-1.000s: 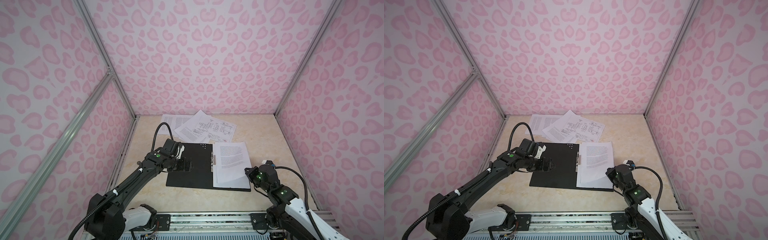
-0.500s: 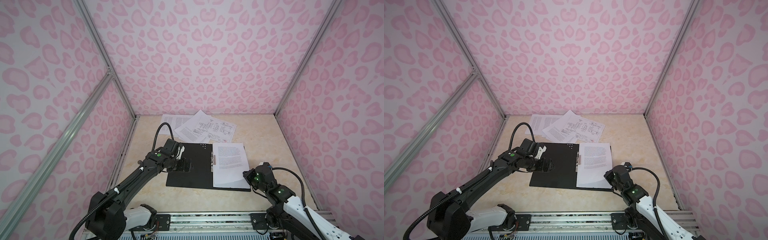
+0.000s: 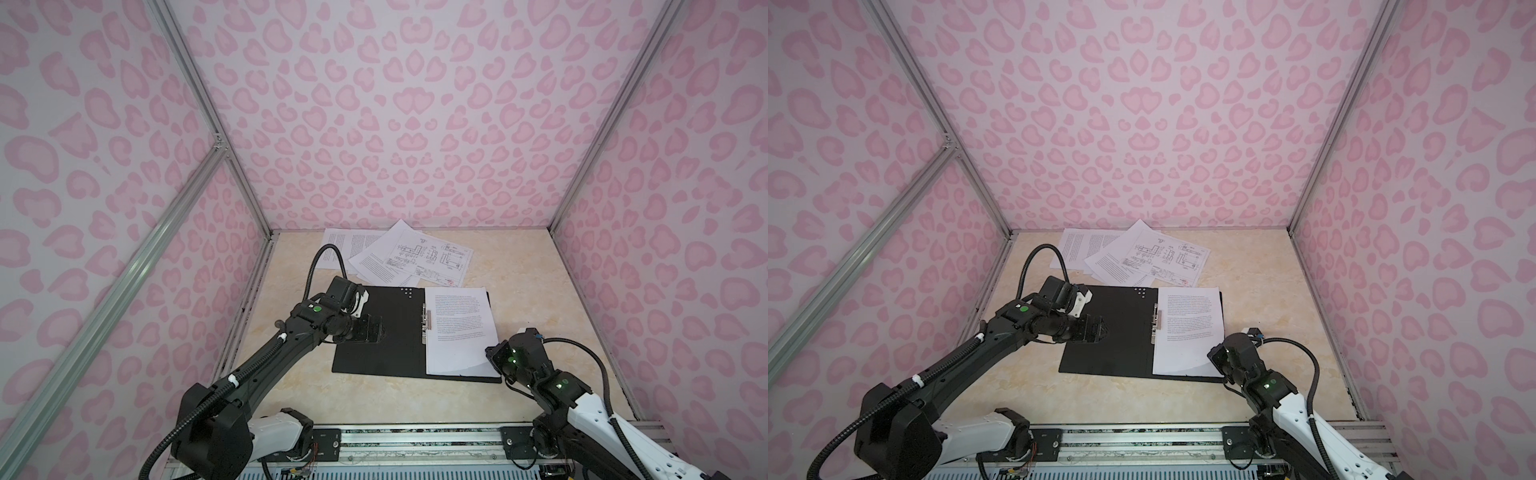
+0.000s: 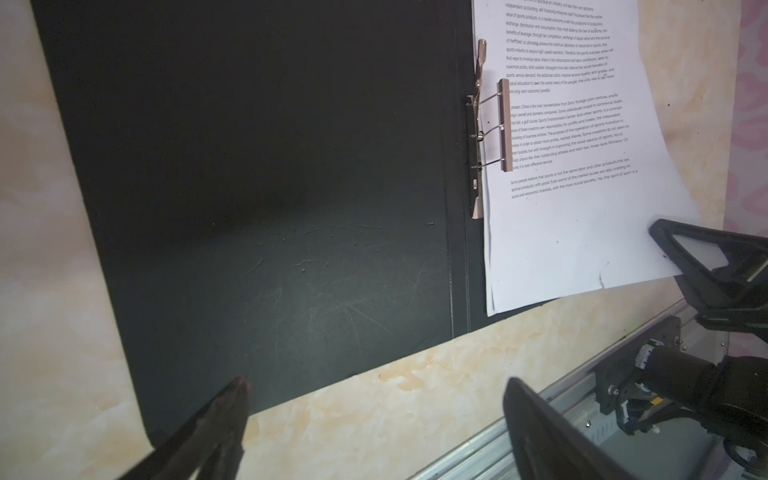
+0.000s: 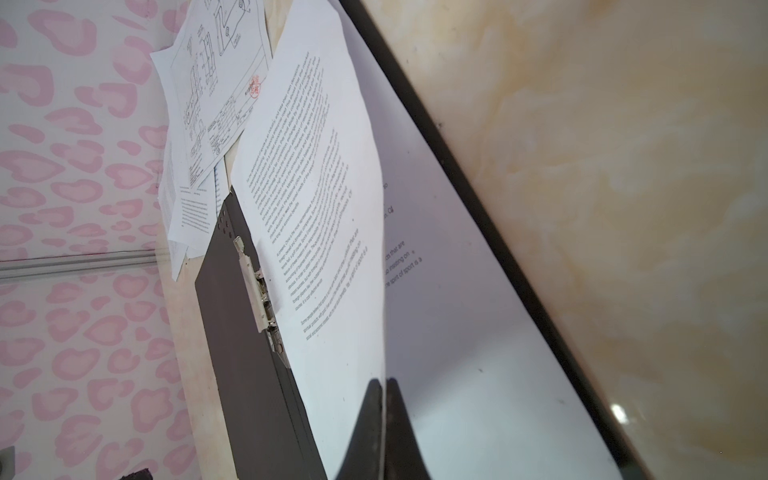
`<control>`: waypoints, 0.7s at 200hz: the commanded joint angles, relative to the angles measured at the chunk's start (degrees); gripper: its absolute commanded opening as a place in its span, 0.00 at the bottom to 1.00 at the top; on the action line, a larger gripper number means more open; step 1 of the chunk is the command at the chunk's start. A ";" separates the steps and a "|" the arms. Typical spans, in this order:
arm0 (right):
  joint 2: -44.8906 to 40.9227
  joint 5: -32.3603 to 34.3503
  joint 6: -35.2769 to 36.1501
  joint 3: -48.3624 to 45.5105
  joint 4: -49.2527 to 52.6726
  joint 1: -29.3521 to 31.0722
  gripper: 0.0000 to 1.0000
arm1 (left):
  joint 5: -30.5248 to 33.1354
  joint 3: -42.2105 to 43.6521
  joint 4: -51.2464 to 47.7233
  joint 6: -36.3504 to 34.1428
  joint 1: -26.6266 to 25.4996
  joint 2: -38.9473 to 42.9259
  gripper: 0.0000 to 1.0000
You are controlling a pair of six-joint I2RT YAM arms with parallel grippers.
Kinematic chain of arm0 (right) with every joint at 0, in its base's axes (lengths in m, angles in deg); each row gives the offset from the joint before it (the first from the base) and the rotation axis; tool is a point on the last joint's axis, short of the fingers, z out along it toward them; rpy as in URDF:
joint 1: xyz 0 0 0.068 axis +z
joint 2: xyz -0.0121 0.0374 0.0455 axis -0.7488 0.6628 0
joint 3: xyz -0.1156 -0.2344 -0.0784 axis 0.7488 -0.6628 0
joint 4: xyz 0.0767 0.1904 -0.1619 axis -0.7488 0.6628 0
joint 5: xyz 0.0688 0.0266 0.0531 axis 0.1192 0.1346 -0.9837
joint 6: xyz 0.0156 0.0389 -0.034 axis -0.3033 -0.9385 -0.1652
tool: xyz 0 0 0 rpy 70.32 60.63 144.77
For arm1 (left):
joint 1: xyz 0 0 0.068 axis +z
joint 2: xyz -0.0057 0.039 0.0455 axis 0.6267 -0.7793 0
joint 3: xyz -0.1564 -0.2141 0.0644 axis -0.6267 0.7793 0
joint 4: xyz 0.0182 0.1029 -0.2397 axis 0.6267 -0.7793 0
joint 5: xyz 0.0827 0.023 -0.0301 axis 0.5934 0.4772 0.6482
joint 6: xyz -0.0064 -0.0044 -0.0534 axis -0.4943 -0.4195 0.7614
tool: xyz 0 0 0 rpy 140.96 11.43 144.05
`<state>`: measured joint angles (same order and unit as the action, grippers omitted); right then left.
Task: Put the files into the folder
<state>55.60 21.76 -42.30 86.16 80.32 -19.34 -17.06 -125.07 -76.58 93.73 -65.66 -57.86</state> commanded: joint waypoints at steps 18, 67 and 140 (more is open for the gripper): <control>-0.18 0.64 0.30 -0.44 1.11 0.03 0.00 | -0.28 -0.63 -0.47 -0.62 0.18 -0.25 0.96; 0.24 0.36 -0.13 -0.86 0.27 0.13 0.00 | -0.43 -0.62 -0.51 -0.57 0.29 -0.35 0.96; 2.88 0.00 -0.61 -0.96 -1.85 1.40 0.00 | -0.54 -0.71 -0.42 -0.57 0.57 -0.61 0.96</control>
<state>58.07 21.50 -42.52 85.57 79.71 -18.25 -17.25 -125.07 -76.58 93.71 -65.35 -58.19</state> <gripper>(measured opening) 0.063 0.963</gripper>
